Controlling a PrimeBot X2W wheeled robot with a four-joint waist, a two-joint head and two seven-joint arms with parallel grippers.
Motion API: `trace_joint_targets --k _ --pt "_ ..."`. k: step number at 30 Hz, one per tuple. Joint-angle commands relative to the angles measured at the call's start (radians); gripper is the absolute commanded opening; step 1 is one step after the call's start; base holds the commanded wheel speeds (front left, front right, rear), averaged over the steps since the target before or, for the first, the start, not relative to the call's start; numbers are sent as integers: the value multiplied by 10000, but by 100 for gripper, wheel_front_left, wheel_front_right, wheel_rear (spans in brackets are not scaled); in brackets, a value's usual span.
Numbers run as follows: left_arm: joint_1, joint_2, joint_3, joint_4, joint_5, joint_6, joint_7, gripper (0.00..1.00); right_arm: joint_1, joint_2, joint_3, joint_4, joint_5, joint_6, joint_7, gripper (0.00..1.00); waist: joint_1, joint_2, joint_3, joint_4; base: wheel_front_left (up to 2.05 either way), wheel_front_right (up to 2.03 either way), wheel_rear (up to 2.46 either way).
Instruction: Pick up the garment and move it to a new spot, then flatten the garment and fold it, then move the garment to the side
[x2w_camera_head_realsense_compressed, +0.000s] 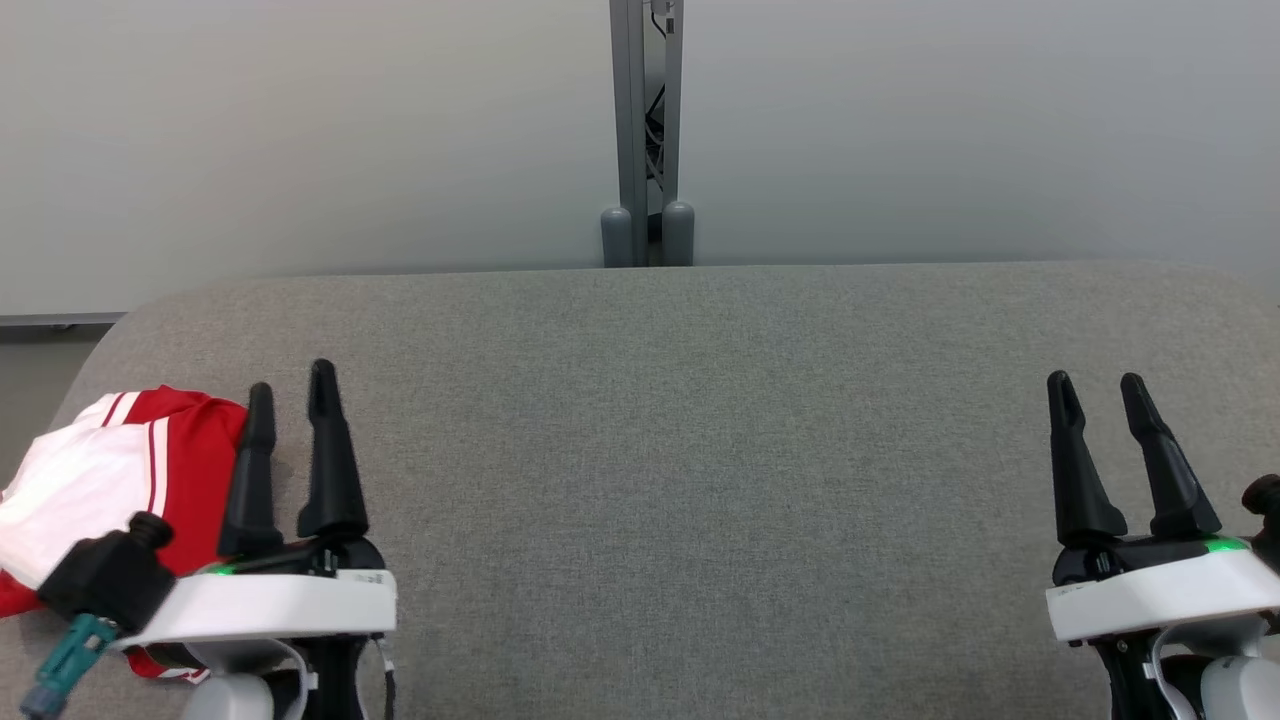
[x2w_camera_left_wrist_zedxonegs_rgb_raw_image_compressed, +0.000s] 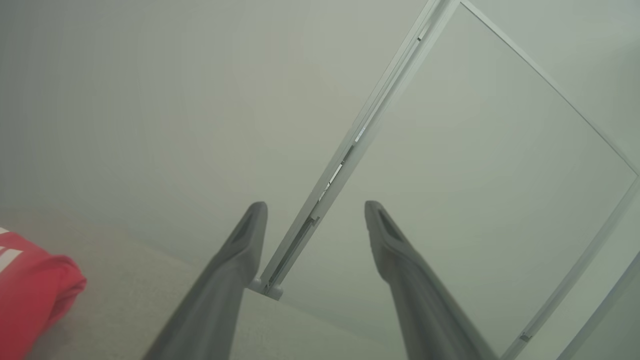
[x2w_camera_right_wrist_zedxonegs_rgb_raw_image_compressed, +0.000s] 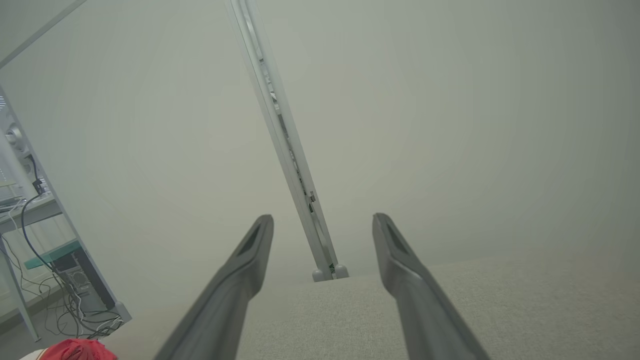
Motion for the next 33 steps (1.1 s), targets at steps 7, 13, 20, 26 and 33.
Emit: trace_joint_targets --k 7,13,20,26,33 --pt "140 53 -1140 279 1708 756 -168 100 -18 1 134 262 -812 2 -316 100 0 -1 -36 -78 0 0 0" --pt "168 56 -1778 534 3018 1403 -266 100 64 3 365 644 -1477 3 -511 100 0 -1 -49 -104 0 0 0" --pt "263 60 -2128 1276 3736 1819 -373 100 129 5 487 1509 -1738 2 -727 100 0 -1 -91 -114 0 0 0" --pt "286 62 -2095 1651 3891 1961 -460 100 142 -2 574 1873 -1822 2 -905 100 0 -1 -99 -160 0 0 0" --pt "353 65 -2046 1694 4250 2002 -541 100 34 -10 754 2011 -2215 2 -1080 100 0 -1 -71 -203 0 0 0"
